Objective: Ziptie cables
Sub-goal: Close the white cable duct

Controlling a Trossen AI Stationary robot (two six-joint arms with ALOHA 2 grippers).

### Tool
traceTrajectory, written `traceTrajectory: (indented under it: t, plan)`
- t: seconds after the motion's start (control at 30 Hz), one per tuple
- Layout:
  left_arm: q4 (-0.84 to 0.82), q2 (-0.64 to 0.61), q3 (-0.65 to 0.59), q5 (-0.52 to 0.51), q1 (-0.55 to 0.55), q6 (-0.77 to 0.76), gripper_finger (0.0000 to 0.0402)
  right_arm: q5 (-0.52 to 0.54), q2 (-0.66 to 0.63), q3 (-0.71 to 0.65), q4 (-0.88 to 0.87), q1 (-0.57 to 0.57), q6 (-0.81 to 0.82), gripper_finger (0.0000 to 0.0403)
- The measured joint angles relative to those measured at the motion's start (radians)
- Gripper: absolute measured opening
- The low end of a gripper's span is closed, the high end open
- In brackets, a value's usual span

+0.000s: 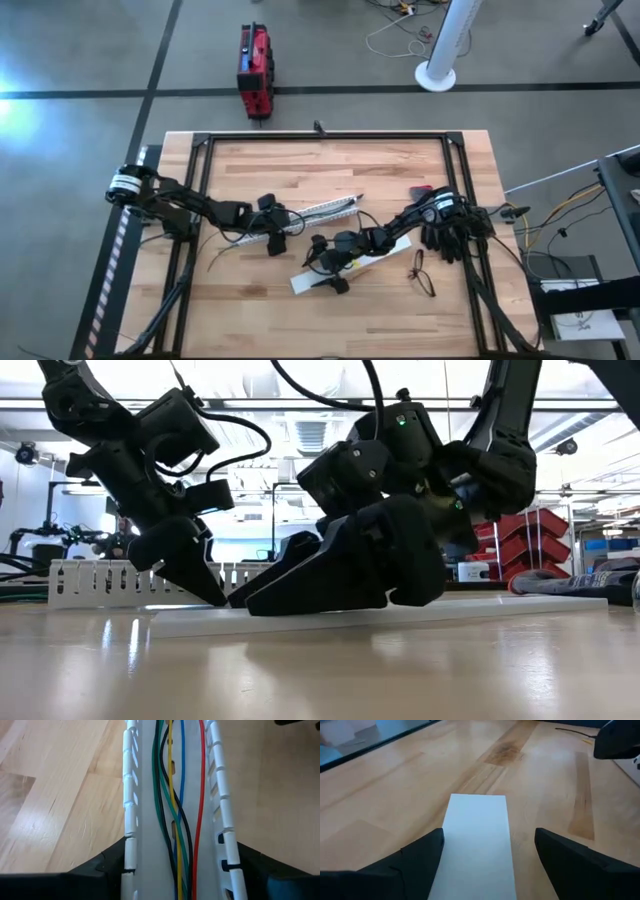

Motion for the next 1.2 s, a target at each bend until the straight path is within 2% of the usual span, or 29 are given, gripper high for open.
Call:
traceTrajectory:
  t: [0.2, 0.37, 0.57, 0.8, 1.03, 1.2]
  plan:
    - [0.000, 0.000, 0.000, 0.000, 0.000, -0.003, 0.0219, 0.002, -0.021, -0.002, -0.007, 0.001, -0.061, 0.0302]
    - [0.001, 0.000, 0.000, 0.000, 0.000, -0.010, 0.0229, -0.008, -0.022, -0.003, -0.007, 0.003, -0.076, 0.0302]
    - [0.001, 0.000, -0.001, 0.000, 0.000, -0.024, 0.0221, -0.048, -0.023, -0.005, -0.025, 0.012, -0.046, 0.0302]
    - [0.002, 0.000, -0.001, 0.000, 0.000, -0.025, 0.0228, 0.027, 0.009, -0.001, -0.030, 0.012, -0.024, 0.0302]
    - [0.002, 0.000, -0.001, 0.000, 0.000, -0.025, 0.0219, 0.028, 0.043, 0.001, -0.020, 0.012, -0.013, 0.0302]
    - [0.003, 0.000, -0.001, 0.000, 0.000, -0.023, 0.0227, 0.027, 0.052, 0.001, -0.014, 0.012, 0.069, 0.0293]
